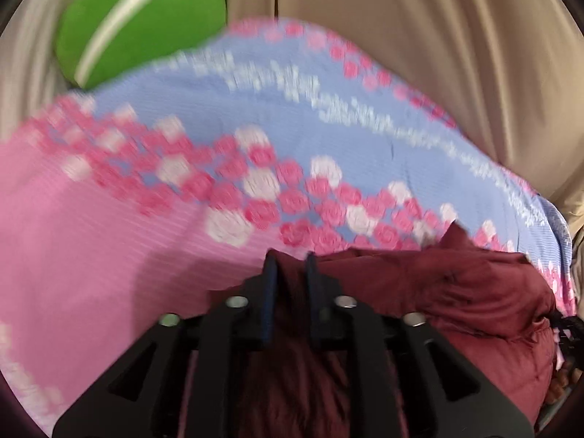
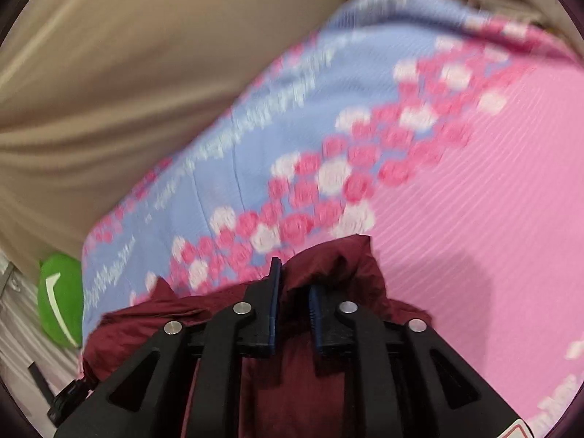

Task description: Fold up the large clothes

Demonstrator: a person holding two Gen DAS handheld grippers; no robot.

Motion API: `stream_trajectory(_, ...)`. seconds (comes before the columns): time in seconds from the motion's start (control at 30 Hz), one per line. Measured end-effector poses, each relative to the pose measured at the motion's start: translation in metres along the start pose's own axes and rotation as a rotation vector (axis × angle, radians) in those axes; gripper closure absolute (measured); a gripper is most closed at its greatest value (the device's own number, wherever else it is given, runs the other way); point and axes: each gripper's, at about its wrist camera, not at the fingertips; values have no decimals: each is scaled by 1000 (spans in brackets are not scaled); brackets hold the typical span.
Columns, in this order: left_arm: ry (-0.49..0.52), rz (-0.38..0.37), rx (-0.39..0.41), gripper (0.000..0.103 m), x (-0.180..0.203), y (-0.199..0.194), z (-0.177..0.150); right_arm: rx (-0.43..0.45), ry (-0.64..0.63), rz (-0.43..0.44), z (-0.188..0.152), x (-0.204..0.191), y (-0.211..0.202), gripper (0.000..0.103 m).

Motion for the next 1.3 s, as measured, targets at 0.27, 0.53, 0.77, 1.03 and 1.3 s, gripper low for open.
stream_trajectory(0.27,266,-178,22,63,102,-67,14,-196,-412,194,-95,-125,-39,83)
stream_trajectory(0.53,327,-177,-133,63,120,-15,-35,-367,-609,122,-172,-131,-16,93)
stream_trajectory(0.77,274,-22,-96,64,60,-13,-47,-238,-181,-9,-63,6,-32,103)
stream_trajectory(1.03,211,16,-89,62,57,-34,-25,-98,-219,-126,-37,-8,-54,89)
stream_trajectory(1.3,128,-75,-118,49,63,-1,36,-268,-402,33,-67,-119,19,88)
Point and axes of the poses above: each gripper's, at about its wrist camera, not at the fingertips, and y roughly the way its jaws point, x to its right, z to its top, and after that the axes turned 13 degrees about y, right-handed
